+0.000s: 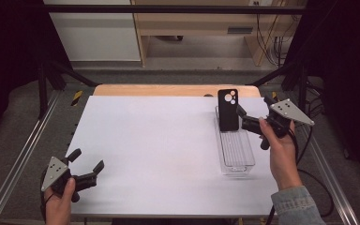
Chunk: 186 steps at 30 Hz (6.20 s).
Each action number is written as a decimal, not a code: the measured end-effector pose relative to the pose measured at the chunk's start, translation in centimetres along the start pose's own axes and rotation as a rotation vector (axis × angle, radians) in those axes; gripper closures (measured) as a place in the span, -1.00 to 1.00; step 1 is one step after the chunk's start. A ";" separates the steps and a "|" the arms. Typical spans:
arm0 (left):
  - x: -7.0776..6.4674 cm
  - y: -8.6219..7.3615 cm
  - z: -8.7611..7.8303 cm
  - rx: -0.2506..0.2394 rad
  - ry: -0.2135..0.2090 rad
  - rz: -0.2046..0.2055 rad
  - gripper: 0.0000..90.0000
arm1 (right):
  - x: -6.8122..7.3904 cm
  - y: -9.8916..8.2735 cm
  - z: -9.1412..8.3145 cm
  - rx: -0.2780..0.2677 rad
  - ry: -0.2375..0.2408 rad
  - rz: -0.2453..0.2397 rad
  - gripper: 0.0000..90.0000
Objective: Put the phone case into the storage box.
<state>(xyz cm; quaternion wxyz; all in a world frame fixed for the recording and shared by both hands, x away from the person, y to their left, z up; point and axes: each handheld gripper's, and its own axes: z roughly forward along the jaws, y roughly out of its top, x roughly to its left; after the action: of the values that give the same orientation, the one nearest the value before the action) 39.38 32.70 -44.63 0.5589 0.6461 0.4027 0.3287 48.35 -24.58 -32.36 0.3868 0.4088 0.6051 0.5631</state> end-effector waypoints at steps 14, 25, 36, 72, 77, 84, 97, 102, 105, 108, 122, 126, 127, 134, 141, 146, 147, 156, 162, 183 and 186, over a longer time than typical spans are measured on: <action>0.2 0.0 -0.1 -0.005 -0.009 0.001 -0.94 | -1.6 -0.2 -1.8 -0.017 -0.025 -0.002 -0.95; 0.0 0.0 0.0 -0.003 -0.024 0.010 -0.95 | -2.7 -0.7 -3.1 -0.026 -0.049 0.006 -0.95; 0.0 0.0 0.0 -0.006 -0.032 0.010 -0.95 | -3.3 -1.0 -4.4 -0.024 -0.061 0.010 -0.93; -0.6 0.2 -0.1 -0.004 -0.078 0.025 -0.96 | -5.2 -2.1 -9.5 -0.052 -0.098 -0.005 -0.94; -0.6 0.2 -0.2 0.002 -0.080 0.025 -0.96 | -5.3 -2.6 -10.3 -0.050 -0.100 0.005 -0.93; -0.6 0.1 -0.6 0.005 -0.081 0.028 -0.96 | -5.3 -3.3 -11.0 -0.036 -0.094 0.015 -0.93; -0.3 0.0 -1.5 0.007 -0.076 0.020 -0.96 | -4.6 -4.9 -11.8 -0.018 -0.066 0.016 -0.94; -0.2 -0.1 -1.6 0.007 -0.074 0.021 -0.96 | -4.3 -5.6 -11.9 -0.013 -0.057 0.019 -0.94; -0.2 -0.1 -1.6 0.009 -0.075 0.021 -0.96 | -4.1 -6.0 -11.9 -0.014 -0.050 0.018 -0.94; -0.2 -0.1 -1.6 0.010 -0.077 0.020 -0.96 | -3.9 -6.3 -11.9 -0.014 -0.043 0.013 -0.93; -0.3 -0.1 -1.6 0.014 -0.081 0.026 -0.96 | -2.1 -8.4 -11.1 0.005 0.010 0.001 -0.93; -0.3 -0.1 -1.6 0.014 -0.081 0.026 -0.96 | -1.6 -8.9 -10.8 0.014 0.027 -0.003 -0.93; -0.3 -0.1 -1.6 0.014 -0.081 0.026 -0.96 | -1.5 -9.0 -10.8 0.017 0.029 -0.005 -0.93; -0.3 -0.1 -1.5 0.016 -0.082 0.026 -0.96 | -0.7 -9.7 -10.3 0.028 0.065 -0.006 -0.93; -0.3 -0.1 -1.5 0.016 -0.084 0.027 -0.96 | 0.2 -10.2 -9.7 0.036 0.094 -0.014 -0.94; -0.3 -0.1 -1.6 0.015 -0.085 0.028 -0.96 | 0.8 -10.5 -9.2 0.038 0.110 -0.021 -0.94; -0.3 -0.1 -1.5 0.016 -0.085 0.027 -0.96 | 0.9 -10.6 -9.1 0.038 0.113 -0.020 -0.94; -0.4 -0.1 -1.5 0.016 -0.090 0.029 -0.96 | 2.0 -11.0 -7.9 0.041 0.147 -0.019 -0.94; -0.4 -0.1 -1.6 0.014 -0.092 0.031 -0.96 | 2.7 -11.2 -7.0 0.040 0.164 -0.013 -0.94; -0.6 0.0 -1.3 0.012 -0.097 0.050 -0.96 | 3.6 -11.5 -5.2 0.117 0.115 0.027 -0.93; -0.7 0.0 -1.3 0.013 -0.100 0.055 -0.96 | 3.7 -11.7 -5.2 0.133 0.111 0.014 -0.93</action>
<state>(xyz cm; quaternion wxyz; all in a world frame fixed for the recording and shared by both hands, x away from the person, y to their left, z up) 37.97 32.69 -44.39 0.5648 0.6762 0.3586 0.3085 41.48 -23.36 -43.69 0.3207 0.4061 0.6588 0.5461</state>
